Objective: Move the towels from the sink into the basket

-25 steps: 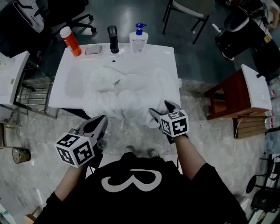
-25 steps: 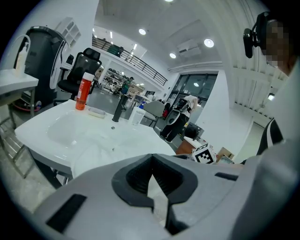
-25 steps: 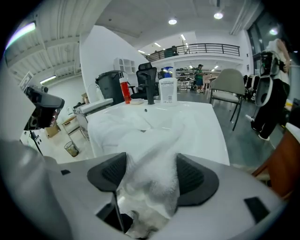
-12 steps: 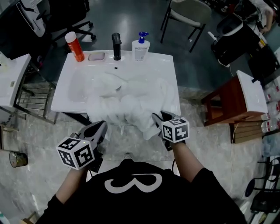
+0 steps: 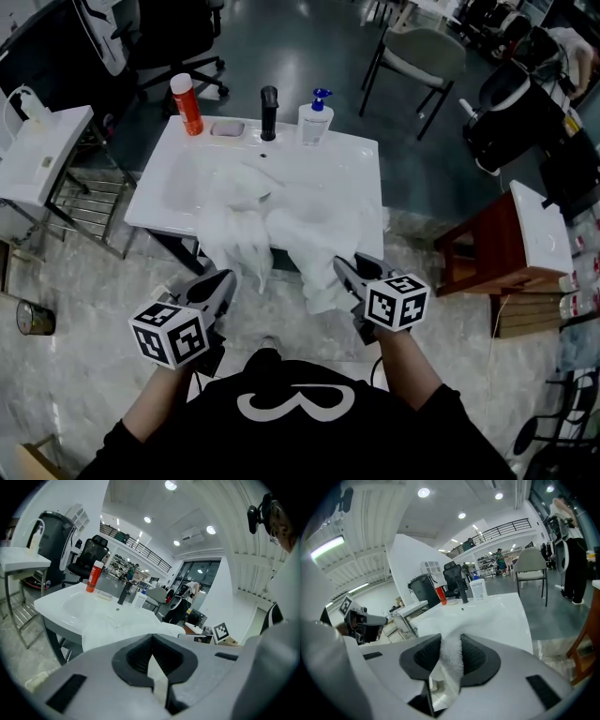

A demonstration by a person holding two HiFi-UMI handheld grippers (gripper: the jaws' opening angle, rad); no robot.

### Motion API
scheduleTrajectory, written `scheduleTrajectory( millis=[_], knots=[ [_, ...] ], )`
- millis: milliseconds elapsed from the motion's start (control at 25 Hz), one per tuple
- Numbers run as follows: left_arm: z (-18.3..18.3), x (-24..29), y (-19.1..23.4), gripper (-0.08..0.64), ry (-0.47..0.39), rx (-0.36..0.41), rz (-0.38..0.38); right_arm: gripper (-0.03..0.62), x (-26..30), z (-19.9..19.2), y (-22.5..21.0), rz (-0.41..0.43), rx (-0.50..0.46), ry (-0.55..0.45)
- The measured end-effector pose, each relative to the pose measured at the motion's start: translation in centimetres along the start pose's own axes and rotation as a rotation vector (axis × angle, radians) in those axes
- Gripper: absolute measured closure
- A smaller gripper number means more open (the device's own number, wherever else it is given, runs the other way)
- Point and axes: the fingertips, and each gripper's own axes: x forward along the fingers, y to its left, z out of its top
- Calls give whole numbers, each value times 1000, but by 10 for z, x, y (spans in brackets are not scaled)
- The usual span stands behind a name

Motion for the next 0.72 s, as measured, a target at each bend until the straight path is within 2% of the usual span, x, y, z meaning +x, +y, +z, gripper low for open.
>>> scheduleTrajectory(
  millis=[200,400,720],
  knots=[
    [-10,-31,-27,555,-43,-5,42,477,-43,23,35,87,-36,-63],
    [-29,-66,-51,554,-87,-4,92,477,-80,26,72,186,-58,-108],
    [-63,-142,-54,555,-142,-35,258,476,-95,14,146,384,-120,-103]
  ],
)
